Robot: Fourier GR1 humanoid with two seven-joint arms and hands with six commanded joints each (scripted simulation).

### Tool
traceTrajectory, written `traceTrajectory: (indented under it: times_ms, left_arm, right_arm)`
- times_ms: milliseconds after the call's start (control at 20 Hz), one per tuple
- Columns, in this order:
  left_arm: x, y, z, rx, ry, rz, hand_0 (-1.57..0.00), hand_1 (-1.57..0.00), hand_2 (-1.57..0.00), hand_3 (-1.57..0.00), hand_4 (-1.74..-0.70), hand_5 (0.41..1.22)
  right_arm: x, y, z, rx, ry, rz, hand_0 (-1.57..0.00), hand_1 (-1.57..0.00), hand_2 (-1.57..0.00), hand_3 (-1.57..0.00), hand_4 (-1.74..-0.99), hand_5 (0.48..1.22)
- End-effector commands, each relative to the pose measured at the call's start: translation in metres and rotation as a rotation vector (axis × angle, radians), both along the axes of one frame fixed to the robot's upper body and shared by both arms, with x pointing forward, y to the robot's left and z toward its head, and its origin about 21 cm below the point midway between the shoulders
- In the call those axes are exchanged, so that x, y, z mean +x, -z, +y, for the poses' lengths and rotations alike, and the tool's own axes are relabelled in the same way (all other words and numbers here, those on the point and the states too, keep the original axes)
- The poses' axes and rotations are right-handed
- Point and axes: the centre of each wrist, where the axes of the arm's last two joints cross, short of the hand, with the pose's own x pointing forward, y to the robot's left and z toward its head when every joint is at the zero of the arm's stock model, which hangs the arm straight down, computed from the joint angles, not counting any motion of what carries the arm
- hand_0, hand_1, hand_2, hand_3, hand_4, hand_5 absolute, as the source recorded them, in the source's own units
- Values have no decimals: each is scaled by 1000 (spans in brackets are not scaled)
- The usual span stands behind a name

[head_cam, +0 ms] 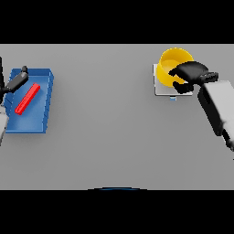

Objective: Pick up the red beaker and tilt it to pour out 1 green nut into yellow bowl. Pick up the yellow bowl and place it on the metallic measuring scale.

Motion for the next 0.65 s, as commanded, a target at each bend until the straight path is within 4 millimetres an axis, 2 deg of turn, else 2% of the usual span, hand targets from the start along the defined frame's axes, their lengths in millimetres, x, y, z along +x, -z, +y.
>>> traceTrajectory:
  times_ms: [0,150,250,400,600]
  left_arm:
    - [-1,1,0,3,3,-6,1,1,1,1,-724,662]
    - [2,-2,2,3,-9,-3,1,1,1,1,-722,664]
    - [2,3,-3,-4,-5,2,1,1,1,1,-725,664]
    - [1,3,3,7,-2,-2,1,1,1,1,-723,664]
    - [3,1,-1,4,-6,2,1,1,1,1,-726,665]
  right_arm:
    - [-1,3,0,-5,-9,2,-324,-288,-381,-506,-1560,909]
    - [0,0,1,17,-40,2,-165,-147,-195,-394,-1546,856]
    - [-1,2,-5,26,-38,-8,-105,-94,-124,-328,-1537,822]
    - [-1,5,-3,30,-22,6,-54,-48,-63,-244,-1518,786]
    - [-1,5,-6,22,23,25,-21,-19,-25,-146,-1478,738]
